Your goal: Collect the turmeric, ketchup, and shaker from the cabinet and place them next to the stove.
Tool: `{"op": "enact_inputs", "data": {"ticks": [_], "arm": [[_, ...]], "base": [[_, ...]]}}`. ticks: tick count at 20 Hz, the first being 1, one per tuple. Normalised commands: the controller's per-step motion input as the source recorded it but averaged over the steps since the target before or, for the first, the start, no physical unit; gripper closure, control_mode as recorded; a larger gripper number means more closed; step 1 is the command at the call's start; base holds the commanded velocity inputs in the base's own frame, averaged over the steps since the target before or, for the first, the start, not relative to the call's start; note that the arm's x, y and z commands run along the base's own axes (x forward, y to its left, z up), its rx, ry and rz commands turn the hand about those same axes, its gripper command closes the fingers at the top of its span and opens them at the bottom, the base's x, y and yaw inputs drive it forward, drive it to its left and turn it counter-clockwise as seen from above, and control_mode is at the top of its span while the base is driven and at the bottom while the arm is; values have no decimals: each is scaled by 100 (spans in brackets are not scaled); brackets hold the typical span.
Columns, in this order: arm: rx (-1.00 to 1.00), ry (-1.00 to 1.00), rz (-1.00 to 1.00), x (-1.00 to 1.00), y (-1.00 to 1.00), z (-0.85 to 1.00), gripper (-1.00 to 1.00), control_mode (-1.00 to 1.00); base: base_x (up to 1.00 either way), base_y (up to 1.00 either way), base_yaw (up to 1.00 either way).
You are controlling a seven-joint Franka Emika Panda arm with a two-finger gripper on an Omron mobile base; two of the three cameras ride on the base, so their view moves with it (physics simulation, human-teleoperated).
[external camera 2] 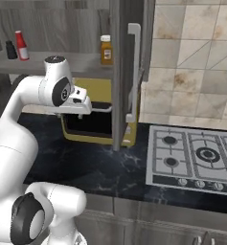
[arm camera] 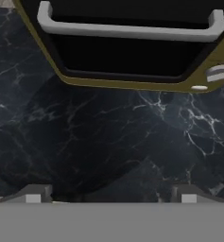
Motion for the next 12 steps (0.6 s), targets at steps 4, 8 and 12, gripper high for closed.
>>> {"op": "enact_inputs", "data": {"ticks": [4, 8, 12], "arm": [[0, 0, 0, 0, 0, 0, -100, 100], [0, 0, 0, 0, 0, 0, -100, 100], [0, 0, 0, 0, 0, 0, -100, 100]], "base": [[24, -34, -5], [46, -8, -5], [54, 0, -3]]}}
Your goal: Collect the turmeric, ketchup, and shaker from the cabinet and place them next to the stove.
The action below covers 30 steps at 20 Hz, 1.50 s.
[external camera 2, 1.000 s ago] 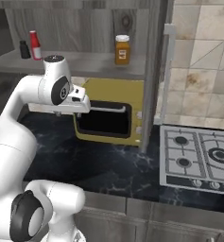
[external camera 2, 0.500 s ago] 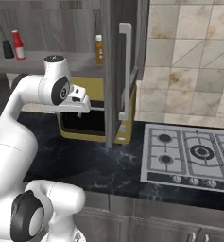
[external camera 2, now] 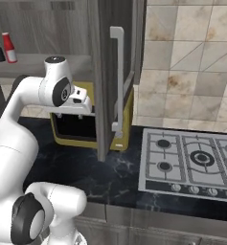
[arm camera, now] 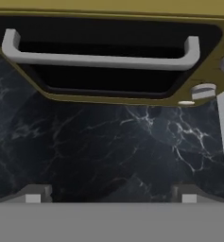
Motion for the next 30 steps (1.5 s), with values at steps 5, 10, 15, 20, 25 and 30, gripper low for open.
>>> {"op": "enact_inputs", "data": {"ticks": [5, 10, 15, 20, 25, 30], "arm": [[0, 0, 0, 0, 0, 0, -100, 100], [0, 0, 0, 0, 0, 0, -100, 100], [0, 0, 0, 0, 0, 0, -100, 100], [0, 0, 0, 0, 0, 0, -100, 100], [0, -2, 0, -2, 0, 0, -100, -100], [-15, -32, 0, -42, 1, 19, -100, -100]], "base": [[57, -1, -2], [65, -5, -1], [34, -14, 0], [83, -7, 0], [7, 0, 0], [0, 0, 0]]}}
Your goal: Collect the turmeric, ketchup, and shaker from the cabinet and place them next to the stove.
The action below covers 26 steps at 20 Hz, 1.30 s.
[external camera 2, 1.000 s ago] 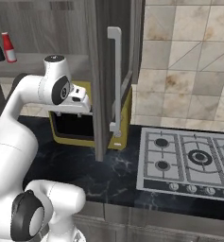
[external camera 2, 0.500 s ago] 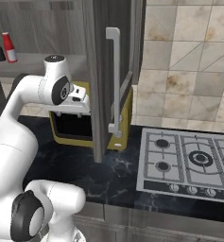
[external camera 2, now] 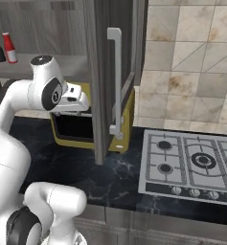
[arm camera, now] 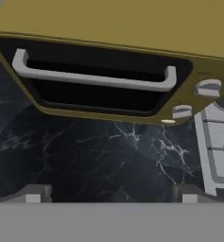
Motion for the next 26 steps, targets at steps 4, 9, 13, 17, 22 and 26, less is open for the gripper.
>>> {"op": "enact_inputs", "data": {"ticks": [4, 9, 13, 17, 22, 26], "arm": [[-13, -25, 0, -16, 1, 48, -100, -100], [1, -18, -2, -8, 0, 54, -100, -100], [25, -20, 0, -2, 0, 98, -100, -100], [21, -23, 0, 0, 2, 97, -100, -100], [0, -25, -4, 0, 0, 43, -100, -100], [-10, -34, -6, 0, 0, 0, -100, -100]], "base": [[0, 0, 0], [0, 0, 0], [0, 0, 0], [0, 0, 0], [0, 0, 0], [0, 0, 0]]}}
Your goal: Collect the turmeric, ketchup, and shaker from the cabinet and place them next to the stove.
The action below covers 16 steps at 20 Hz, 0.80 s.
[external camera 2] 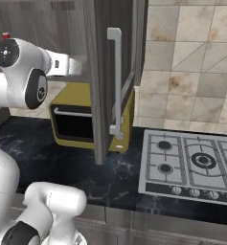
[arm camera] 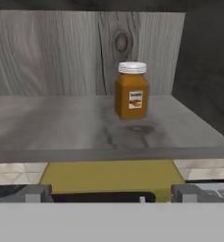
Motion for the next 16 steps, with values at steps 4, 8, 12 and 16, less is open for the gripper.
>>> {"op": "enact_inputs", "data": {"ticks": [4, 8, 12, 16], "arm": [[-3, -37, -1, -6, 0, 13, -100, -100], [6, -17, 0, -4, 0, 44, -100, -100], [13, -6, 0, 1, -1, 46, -100, -100], [10, 0, 0, 3, -1, 12, -100, -100]], "base": [[0, 0, 0], [0, 0, 0], [0, 0, 0], [0, 0, 0]]}}
